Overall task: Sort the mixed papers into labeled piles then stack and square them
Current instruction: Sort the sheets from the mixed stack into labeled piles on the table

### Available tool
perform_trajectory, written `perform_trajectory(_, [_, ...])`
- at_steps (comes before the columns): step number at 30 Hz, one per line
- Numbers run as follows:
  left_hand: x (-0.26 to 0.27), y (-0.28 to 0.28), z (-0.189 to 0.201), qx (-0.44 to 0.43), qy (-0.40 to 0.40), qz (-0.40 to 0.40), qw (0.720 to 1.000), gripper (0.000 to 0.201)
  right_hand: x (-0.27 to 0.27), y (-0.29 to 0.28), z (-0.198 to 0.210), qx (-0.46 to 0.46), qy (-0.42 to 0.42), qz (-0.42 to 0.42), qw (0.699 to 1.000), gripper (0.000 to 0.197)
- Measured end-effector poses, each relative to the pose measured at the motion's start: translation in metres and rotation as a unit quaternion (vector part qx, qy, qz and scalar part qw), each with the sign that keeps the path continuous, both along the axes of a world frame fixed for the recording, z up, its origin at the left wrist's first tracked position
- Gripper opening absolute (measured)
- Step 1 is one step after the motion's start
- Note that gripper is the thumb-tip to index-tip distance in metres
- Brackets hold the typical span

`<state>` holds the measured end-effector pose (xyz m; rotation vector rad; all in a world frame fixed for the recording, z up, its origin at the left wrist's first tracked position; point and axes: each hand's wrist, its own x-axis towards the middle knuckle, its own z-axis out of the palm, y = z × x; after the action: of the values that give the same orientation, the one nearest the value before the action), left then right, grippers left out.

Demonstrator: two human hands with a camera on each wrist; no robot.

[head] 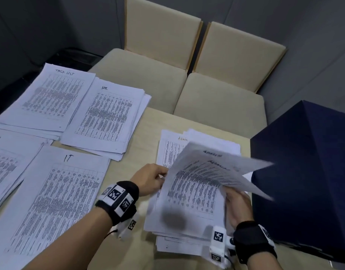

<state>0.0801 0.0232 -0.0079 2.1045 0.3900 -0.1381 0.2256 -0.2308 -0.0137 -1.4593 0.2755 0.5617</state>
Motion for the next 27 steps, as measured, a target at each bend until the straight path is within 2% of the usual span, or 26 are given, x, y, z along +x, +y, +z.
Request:
perform_trajectory(1, [0.001,-0.002,-0.001,0.024,0.005,0.029,0.999,0.03,-0.001,0.0,0.0,0.006,-0.006,0.0,1.0,0.03])
perform_trajectory(4, [0.006,-0.003,-0.005,0.102,0.041,0.193,0.975,0.018,-0.003,0.0,-0.001,0.001,-0.027,-0.028,0.999,0.027])
perform_trajectory(6, [0.009,-0.004,-0.008,0.108,0.102,0.241,0.959,0.029,-0.001,0.001,0.0,-0.018,-0.046,-0.036,0.998,0.031])
perform_trajectory(8, [0.012,-0.005,-0.008,0.101,0.123,0.236,0.959,0.035,0.0,0.0,0.0,-0.018,-0.064,-0.027,0.997,0.038])
perform_trajectory(11, [0.016,-0.005,-0.005,0.113,0.1,0.225,0.963,0.046,-0.002,-0.005,0.001,-0.031,-0.082,0.014,0.996,0.024])
perform_trajectory(14, [0.017,-0.004,0.001,0.196,0.117,0.152,0.962,0.046,-0.006,-0.011,0.003,-0.032,-0.074,0.031,0.996,0.021])
perform_trajectory(17, [0.017,-0.011,0.016,0.304,0.176,0.081,0.933,0.056,-0.01,-0.015,0.0,0.01,-0.038,-0.026,0.999,0.011])
perform_trajectory(19, [0.015,-0.014,0.024,0.341,0.176,0.082,0.92,0.061,-0.011,-0.014,-0.001,0.029,-0.015,-0.061,0.998,0.015])
perform_trajectory(21, [0.013,-0.013,0.028,0.354,0.156,0.1,0.917,0.059,-0.012,-0.011,0.002,0.032,-0.01,-0.067,0.997,0.022])
perform_trajectory(24, [0.011,-0.013,0.028,0.376,0.126,0.08,0.915,0.045,-0.013,-0.01,0.004,0.011,-0.006,-0.081,0.997,0.019])
perform_trajectory(27, [0.01,-0.015,0.025,0.353,0.064,0.071,0.931,0.034,-0.01,-0.01,0.003,-0.03,0.005,-0.085,0.996,0.025])
